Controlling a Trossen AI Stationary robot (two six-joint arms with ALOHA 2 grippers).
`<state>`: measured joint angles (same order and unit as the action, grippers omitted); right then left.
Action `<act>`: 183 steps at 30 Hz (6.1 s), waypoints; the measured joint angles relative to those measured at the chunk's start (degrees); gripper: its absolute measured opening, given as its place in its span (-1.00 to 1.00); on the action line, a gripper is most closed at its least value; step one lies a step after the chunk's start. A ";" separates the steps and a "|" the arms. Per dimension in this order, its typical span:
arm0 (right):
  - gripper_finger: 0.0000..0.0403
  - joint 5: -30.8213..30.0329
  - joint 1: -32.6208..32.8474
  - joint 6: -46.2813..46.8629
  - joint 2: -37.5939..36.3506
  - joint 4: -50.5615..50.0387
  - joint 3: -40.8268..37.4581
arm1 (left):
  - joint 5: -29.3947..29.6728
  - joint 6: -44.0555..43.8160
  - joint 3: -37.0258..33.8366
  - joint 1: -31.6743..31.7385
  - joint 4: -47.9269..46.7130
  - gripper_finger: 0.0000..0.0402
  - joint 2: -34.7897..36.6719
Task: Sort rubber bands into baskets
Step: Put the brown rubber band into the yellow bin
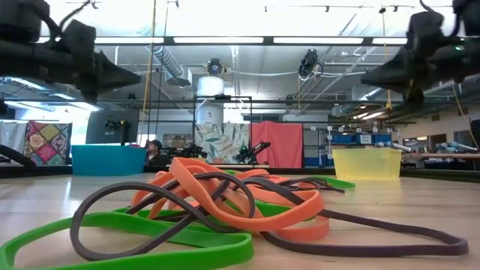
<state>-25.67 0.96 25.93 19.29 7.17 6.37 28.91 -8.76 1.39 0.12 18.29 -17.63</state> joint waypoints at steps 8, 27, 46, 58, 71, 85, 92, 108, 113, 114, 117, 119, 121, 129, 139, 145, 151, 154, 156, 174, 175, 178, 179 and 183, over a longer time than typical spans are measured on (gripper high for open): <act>-0.89 16.15 -11.92 -0.42 22.81 -7.94 12.12 | -9.70 -4.77 0.53 3.30 8.19 -0.91 -12.10; -0.82 24.01 -24.24 -18.53 71.96 -12.75 46.90 | 0.24 11.12 0.75 3.43 29.56 -0.78 -26.86; -0.25 35.12 -32.80 -29.66 102.93 -45.18 84.22 | 5.88 8.22 0.77 4.35 30.05 -0.60 -36.11; -0.39 35.58 -33.08 -33.84 110.39 -51.40 92.18 | 5.79 8.12 0.77 4.35 29.98 -0.61 -36.77; -0.92 31.28 -32.72 -35.18 104.10 -59.18 92.11 | 6.23 7.79 0.81 4.37 32.19 -0.61 -36.77; -0.96 37.27 -30.87 -38.25 88.59 -79.21 92.01 | 6.40 6.55 0.81 4.37 31.00 -0.61 -36.77; -0.95 34.84 -31.10 -36.33 82.60 -81.13 92.06 | 6.38 5.50 0.81 4.37 29.65 -0.61 -36.77; -0.87 43.78 -26.77 -35.38 79.30 -58.83 70.64 | 4.87 5.28 0.81 4.37 29.52 -0.61 -36.77; -0.72 43.82 -25.79 -34.65 79.30 -49.40 61.93 | 4.87 5.28 0.81 4.37 29.54 -0.61 -36.77; -0.68 43.80 -25.58 -34.30 79.30 -47.33 60.20 | 4.87 5.28 0.81 4.37 29.54 -0.61 -36.77; -0.53 43.69 -25.01 -33.12 79.30 -41.99 55.85 | 4.87 5.28 0.81 4.37 29.56 -0.61 -36.77; -0.44 42.73 -24.77 -31.87 79.30 -39.26 53.88 | 4.87 5.28 0.81 4.37 29.57 -0.61 -36.77; -0.37 39.52 -24.52 -29.99 79.30 -37.05 52.26 | 4.87 5.31 0.81 4.37 29.61 -0.61 -36.77; -0.37 33.21 -21.77 -27.40 79.30 -38.86 48.77 | 4.87 5.58 0.79 4.37 30.09 -0.61 -36.77; -0.41 28.72 -20.05 -25.59 79.12 -31.06 44.43 | 4.87 5.60 0.79 4.37 30.12 -0.61 -36.77; -0.77 28.24 -18.67 -26.64 79.17 -30.92 44.45 | 4.88 6.53 0.75 4.37 30.31 -0.61 -36.77; -0.96 24.63 -17.43 -26.26 78.86 -41.75 48.41 | 5.48 8.67 0.75 4.37 32.78 -0.61 -36.74; -0.97 18.58 -16.50 -26.11 77.38 -48.15 52.76 | 5.50 9.31 0.75 4.37 33.67 -0.61 -36.74; -0.97 14.73 -16.00 -26.08 75.97 -52.19 55.10 | 5.48 9.39 0.75 4.37 33.67 -0.61 -36.74; -0.98 -7.98 -25.90 -16.75 58.83 -69.38 61.00 | 5.42 8.14 0.75 4.37 35.09 -0.61 -36.74; -0.98 -8.63 -27.11 -15.09 58.71 -69.82 61.00 | 5.42 8.14 0.75 4.37 35.07 -0.61 -36.74; -0.98 -8.78 -30.86 -13.08 59.14 -72.24 61.00 | 5.42 8.12 0.75 4.37 35.07 -0.61 -36.74; -0.98 -8.73 -32.07 -12.57 59.51 -72.57 61.00 | 5.42 8.10 0.75 4.37 35.07 -0.61 -36.74; -0.92 -6.45 -35.70 -12.88 61.74 -72.48 60.98 | 5.37 7.07 0.75 4.37 35.03 -0.61 -36.74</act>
<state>-32.13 -34.74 13.05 81.03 -65.31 67.35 34.28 -1.69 2.13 4.49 53.32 -54.37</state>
